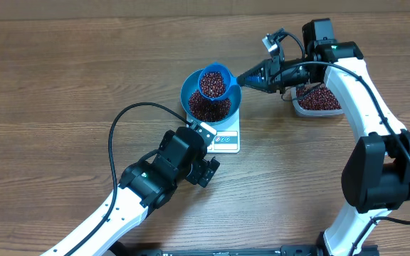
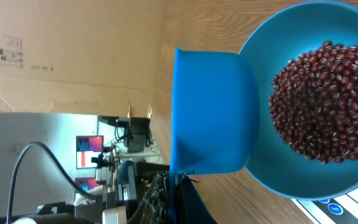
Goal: Scoop item into bowl and weigh 150g on scale
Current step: 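Carry the filled scoop with the right gripper over the blue bowl, then tip the scoop with the right gripper to pour beans into the bowl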
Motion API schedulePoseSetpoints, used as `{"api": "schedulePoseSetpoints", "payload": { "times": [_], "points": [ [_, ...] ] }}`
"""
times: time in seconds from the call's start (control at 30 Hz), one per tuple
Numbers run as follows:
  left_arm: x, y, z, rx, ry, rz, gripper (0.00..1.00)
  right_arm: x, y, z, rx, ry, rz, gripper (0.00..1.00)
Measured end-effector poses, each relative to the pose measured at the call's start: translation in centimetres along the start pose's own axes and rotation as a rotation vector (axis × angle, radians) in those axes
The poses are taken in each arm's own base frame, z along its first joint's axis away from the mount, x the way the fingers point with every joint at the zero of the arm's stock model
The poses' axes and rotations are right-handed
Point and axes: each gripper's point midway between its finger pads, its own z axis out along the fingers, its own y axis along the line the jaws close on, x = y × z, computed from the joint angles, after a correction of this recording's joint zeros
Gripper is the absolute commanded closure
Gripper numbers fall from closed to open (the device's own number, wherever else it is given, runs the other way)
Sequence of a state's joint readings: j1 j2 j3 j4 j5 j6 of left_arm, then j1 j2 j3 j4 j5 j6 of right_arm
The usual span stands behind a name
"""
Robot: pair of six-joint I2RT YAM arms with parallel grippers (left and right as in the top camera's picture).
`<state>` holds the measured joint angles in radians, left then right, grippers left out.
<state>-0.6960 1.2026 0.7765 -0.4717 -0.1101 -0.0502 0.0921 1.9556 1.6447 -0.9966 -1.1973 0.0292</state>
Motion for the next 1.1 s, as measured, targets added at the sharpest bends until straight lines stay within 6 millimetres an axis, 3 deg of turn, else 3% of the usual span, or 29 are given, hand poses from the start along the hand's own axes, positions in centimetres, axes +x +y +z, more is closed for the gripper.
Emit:
{"api": "schedulePoseSetpoints", "payload": {
  "times": [0.6, 1.1],
  "points": [
    [0.0, 0.0, 0.0, 0.000, 0.000, 0.000, 0.00, -0.4, -2.6, -0.2, 0.160, -0.025, 0.095, 0.96],
    [0.0, 0.0, 0.0, 0.000, 0.000, 0.000, 0.00, -1.2, -0.8, 1.9, 0.346, -0.017, 0.031, 0.96]
  ]
}}
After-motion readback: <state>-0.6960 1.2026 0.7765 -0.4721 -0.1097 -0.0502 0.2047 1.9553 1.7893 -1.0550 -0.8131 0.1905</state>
